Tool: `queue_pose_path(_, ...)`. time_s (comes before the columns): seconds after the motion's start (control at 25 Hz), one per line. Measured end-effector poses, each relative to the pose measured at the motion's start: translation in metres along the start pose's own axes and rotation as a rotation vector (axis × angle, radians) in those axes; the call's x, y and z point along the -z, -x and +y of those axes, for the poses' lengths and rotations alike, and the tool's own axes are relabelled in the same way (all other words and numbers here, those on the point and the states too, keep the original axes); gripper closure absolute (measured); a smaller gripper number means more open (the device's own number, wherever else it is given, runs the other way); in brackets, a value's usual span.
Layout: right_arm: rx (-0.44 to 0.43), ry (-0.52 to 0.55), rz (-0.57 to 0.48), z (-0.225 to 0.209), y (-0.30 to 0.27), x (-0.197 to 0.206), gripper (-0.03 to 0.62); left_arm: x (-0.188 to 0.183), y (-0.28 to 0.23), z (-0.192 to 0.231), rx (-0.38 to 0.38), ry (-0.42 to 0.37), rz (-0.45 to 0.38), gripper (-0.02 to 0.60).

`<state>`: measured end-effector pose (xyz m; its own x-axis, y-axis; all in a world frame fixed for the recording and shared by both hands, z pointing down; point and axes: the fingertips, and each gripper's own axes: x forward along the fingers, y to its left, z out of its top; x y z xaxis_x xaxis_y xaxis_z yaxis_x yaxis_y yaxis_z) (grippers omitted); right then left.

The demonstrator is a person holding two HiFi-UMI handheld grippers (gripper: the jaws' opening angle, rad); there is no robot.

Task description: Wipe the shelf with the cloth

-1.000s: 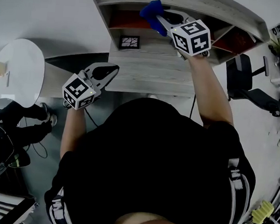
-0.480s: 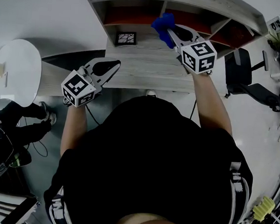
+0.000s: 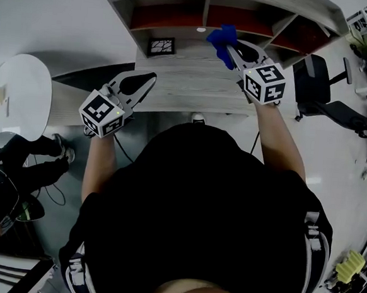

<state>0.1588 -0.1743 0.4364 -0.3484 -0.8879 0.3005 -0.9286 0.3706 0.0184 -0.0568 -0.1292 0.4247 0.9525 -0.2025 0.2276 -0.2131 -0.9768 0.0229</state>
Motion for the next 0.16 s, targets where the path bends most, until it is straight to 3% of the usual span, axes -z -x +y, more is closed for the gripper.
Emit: queue_pose_path(0.16,0.012,0.017,-0.004,0.005,0.0095,0.001,0.533,-0.0085,-0.0022,-0.0064,0.0,-0.02,-0.035,0.565)
